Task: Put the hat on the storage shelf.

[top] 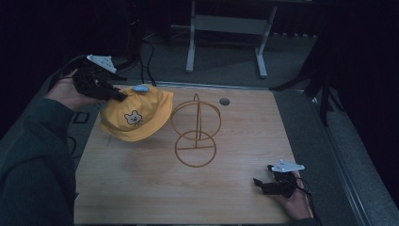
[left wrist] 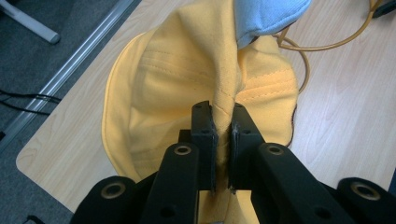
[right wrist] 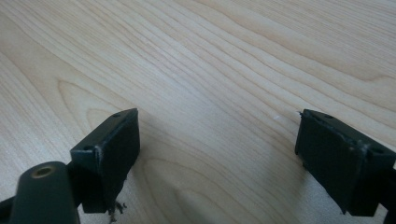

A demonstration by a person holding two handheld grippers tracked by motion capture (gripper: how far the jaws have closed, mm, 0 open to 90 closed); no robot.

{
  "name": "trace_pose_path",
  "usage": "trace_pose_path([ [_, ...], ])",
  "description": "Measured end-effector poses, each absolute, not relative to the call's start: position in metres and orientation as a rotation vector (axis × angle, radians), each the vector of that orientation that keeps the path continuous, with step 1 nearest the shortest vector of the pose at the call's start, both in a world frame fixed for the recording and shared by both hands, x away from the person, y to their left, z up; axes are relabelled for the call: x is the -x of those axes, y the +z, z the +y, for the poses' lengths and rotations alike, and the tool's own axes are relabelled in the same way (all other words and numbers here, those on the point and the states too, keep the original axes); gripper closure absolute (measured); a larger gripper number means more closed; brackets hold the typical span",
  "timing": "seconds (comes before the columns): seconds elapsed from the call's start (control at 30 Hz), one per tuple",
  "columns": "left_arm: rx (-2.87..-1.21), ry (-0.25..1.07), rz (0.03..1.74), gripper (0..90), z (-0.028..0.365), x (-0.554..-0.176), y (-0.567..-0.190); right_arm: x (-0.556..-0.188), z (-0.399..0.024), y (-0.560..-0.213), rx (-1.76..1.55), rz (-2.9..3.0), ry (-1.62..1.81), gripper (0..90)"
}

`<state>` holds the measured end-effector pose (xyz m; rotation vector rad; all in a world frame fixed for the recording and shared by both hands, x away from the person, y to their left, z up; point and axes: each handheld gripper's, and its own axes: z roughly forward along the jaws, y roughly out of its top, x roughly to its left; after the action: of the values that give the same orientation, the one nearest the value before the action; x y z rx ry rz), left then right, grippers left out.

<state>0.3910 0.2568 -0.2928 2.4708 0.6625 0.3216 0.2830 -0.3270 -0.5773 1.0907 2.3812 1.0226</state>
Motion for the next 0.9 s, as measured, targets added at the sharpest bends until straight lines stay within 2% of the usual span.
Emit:
trace_pose_path([
  [0.9,-2.472,0.321,0.599,83.5,0.253,-0.382,-0.273,-0.283,-0.327,-0.577,-1.091,2.382,1.023,13.8],
])
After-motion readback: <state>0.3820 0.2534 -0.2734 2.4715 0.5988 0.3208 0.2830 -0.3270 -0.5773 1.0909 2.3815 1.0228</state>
